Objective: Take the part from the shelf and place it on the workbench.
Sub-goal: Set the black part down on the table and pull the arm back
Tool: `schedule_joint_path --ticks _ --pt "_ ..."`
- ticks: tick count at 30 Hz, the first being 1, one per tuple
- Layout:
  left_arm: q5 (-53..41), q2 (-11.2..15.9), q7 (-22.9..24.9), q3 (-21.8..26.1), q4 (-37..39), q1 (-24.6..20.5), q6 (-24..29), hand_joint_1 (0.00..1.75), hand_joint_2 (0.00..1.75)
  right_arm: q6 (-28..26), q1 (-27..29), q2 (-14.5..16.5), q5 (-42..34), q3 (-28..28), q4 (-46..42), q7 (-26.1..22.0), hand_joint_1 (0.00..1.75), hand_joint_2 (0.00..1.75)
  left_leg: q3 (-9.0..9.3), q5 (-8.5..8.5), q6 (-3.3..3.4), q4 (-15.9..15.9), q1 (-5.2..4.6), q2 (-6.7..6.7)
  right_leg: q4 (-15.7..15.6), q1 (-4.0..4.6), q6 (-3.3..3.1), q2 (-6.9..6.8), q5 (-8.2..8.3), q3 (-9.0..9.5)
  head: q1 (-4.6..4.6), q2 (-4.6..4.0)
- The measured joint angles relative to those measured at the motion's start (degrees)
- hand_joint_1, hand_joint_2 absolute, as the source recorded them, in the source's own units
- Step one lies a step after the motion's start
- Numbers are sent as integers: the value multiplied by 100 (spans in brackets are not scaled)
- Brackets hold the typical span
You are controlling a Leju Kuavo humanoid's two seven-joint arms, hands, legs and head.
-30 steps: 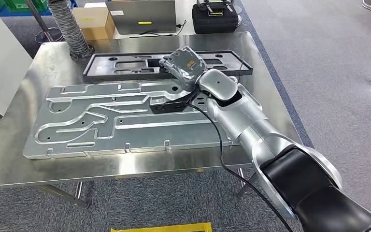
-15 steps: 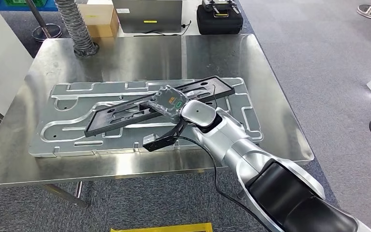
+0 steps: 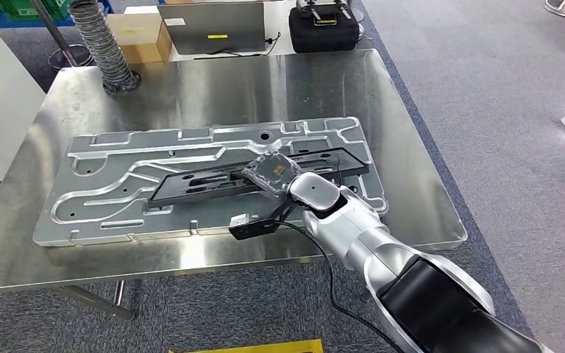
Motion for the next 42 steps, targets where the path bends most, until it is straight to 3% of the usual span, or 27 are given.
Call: schedule_joint_path --ticks 2,3,7,9,11,12,13,14,16,18,20,22,24,26,28,29,30,31,33,37,38,40,42 --pt "-2 1 -2 -14 0 -6 15 0 0 -125 52 -44 -26 -90 41 1 175 175 354 254 23 -704 0 -3 85 6 58 10 -52 -27 1 0" --pt "-3 0 -4 -23 0 -8 22 0 0 -194 75 -68 -34 -127 56 2 175 175 436 284 52 -873 -4 -7 119 16 87 14 -68 -46 1 0" --pt "-4 -6 -33 -56 0 1 45 0 0 -471 198 -164 -85 -270 111 -28 175 175 447 288 207 -935 -16 -17 205 10 200 15 -128 -94 0 0" --pt "-4 -9 -50 -75 0 -2 50 0 0 -572 238 -203 -105 -324 129 -58 175 175 448 302 264 -950 -4 -10 622 -16 266 13 -390 -276 0 0" --pt "-4 -7 -68 -86 0 0 66 0 0 -636 290 -234 -125 -367 150 -98 175 175 444 301 285 -950 -9 -7 1399 -35 308 10 -747 -635 0 0" --pt "-4 -7 -80 -87 0 2 76 0 0 -657 321 -246 -133 -386 161 -119 175 175 444 300 286 -949 -12 -7 1701 -39 315 9 -838 -781 0 0" --pt "-4 -7 -94 -87 0 5 86 0 0 -672 344 -255 -139 -402 169 -134 175 175 447 299 287 -949 -13 -9 1811 -40 313 8 -824 -839 0 0" --pt "-2 -8 -112 -88 0 6 94 0 0 -684 357 -260 -144 -413 174 -148 175 175 453 298 286 -949 -15 -12 1689 -39 299 8 -705 -784 0 0" --pt "7 -14 -146 -90 0 5 102 0 87 -700 358 -265 -161 -434 178 -179 87 87 469 294 279 -949 -18 -20 905 -24 234 9 -324 -404 0 0" --pt "17 -23 -167 -91 0 6 112 0 175 -712 360 -269 -177 -457 180 -218 0 0 470 290 244 -949 -30 -26 260 13 171 5 -109 -92 0 0" --pt "13 -28 -161 -92 0 18 132 0 175 -725 364 -275 -183 -476 182 -255 0 0 468 292 182 -965 -34 -25 143 45 136 7 -99 -47 0 0" --pt "-2 -24 -144 -97 0 34 148 0 87 -738 367 -277 -188 -497 182 -296 0 0 473 263 117 -954 -31 -15 76 16 77 11 -64 -17 0 0" --pt "-10 -18 -145 -105 0 42 160 0 0 -757 368 -273 -192 -521 182 -338 0 0 353 48 76 -647 -32 -8 -6 -17 16 2 -21 28 -1 0" --pt "-10 -18 -152 -110 0 53 191 0 0 -773 383 -271 -193 -540 183 -382 0 0 34 -320 53 70 -25 -8 -16 -4 -12 -4 -18 36 -1 0" --pt "-6 -16 -152 -112 0 73 232 0 0 -780 416 -271 -194 -554 184 -419 0 0 -205 -466 30 581 -21 -7 -1 6 -18 -4 -27 33 0 0" --pt "-2 -13 -151 -112 0 81 244 0 0 -782 428 -271 -194 -559 184 -429 0 0 -181 -377 24 531 -19 -6 11 6 -14 -2 -35 33 0 0" --pt "1 -9 -151 -112 0 83 250 0 0 -782 433 -271 -194 -563 183 -434 0 0 -49 -197 23 257 -16 -4 29 2 -4 1 -46 34 0 0" --pt "3 -5 -151 -112 0 81 251 0 0 -783 434 -269 -194 -566 182 -437 0 0 149 -1 25 -157 -13 1 56 -1 14 3 -64 34 0 0" --pt "3 -1 -150 -113 0 72 252 0 0 -787 430 -268 -196 -574 181 -439 0 0 466 215 65 -794 -26 0 120 15 67 9 -100 13 0 0" --pt "3 -4 -147 -115 0 78 256 0 0 -804 427 -267 -197 -583 181 -450 0 0 522 251 209 -954 -46 -15 155 17 179 11 -116 -18 0 0" --pt "2 -5 -145 -117 0 76 266 0 0 -831 423 -267 -204 -591 180 -465 0 0 521 265 244 -966 -39 -14 244 8 216 9 -186 -57 0 0" --pt "-2 -8 -131 -120 0 72 302 0 0 -944 422 -267 -244 -626 179 -551 0 0 517 282 291 -981 -23 -9 763 -16 282 7 -497 -287 0 0" --pt "-3 -7 -112 -120 0 73 336 0 0 -1101 442 -266 -360 -684 172 -736 0 0 509 283 305 -981 -26 -8 1530 -36 322 5 -833 -643 0 0"
